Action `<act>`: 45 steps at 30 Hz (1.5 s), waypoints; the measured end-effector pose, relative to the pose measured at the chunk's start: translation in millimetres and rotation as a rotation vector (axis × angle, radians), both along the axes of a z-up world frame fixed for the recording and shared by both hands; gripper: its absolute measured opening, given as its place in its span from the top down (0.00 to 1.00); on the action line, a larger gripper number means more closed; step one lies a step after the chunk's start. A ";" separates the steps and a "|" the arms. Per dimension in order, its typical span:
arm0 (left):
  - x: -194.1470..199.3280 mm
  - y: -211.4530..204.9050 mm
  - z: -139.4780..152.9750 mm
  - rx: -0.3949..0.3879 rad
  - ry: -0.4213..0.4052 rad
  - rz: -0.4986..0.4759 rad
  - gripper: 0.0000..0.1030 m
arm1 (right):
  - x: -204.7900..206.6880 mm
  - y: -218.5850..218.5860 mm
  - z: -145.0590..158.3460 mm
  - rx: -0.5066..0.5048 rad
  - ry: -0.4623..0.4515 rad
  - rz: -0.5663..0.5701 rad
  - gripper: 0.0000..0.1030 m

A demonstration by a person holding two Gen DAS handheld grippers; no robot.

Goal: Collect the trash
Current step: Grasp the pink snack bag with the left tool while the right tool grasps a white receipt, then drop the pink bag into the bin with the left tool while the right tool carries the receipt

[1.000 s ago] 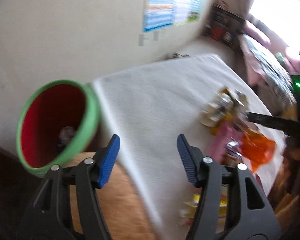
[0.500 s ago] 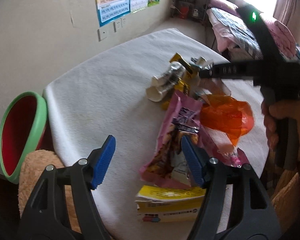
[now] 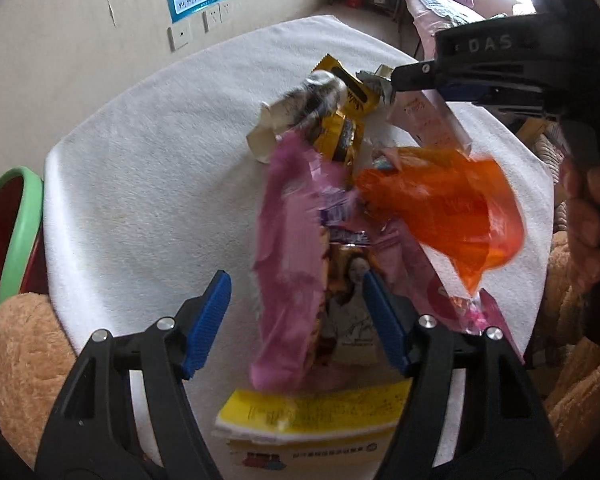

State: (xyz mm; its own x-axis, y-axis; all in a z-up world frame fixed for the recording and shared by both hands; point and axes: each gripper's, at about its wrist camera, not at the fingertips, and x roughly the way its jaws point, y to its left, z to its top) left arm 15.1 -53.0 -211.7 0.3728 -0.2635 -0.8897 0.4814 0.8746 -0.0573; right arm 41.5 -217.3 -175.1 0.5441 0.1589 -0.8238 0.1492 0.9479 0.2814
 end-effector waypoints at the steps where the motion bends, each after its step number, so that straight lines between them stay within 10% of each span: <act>1: 0.7 0.0 -0.6 -0.003 0.004 -0.001 0.47 | -0.5 -0.4 -0.3 0.002 -0.001 -0.001 0.72; 5: 2.4 2.3 3.6 0.001 -0.011 -0.004 0.82 | -1.1 0.0 -0.4 0.009 -0.003 -0.002 0.72; 8: 4.3 9.3 13.1 -0.002 -0.027 0.015 0.90 | -1.5 2.1 -0.3 0.010 -0.005 0.005 0.72; 31: 30.1 79.9 77.2 -0.014 -0.228 0.247 0.90 | 1.7 13.5 -8.5 0.006 0.018 0.038 0.69; 45: 33.0 90.7 62.1 -0.010 -0.171 0.265 0.89 | 6.6 8.2 -24.1 0.012 0.087 0.019 0.31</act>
State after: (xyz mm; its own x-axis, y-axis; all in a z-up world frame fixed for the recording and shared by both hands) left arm 48.1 37.7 -149.5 0.5733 -0.1454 -0.8063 0.2401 0.9707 -0.0043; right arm 48.1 -209.1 -199.2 0.4672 0.1783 -0.8660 0.1560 0.9475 0.2792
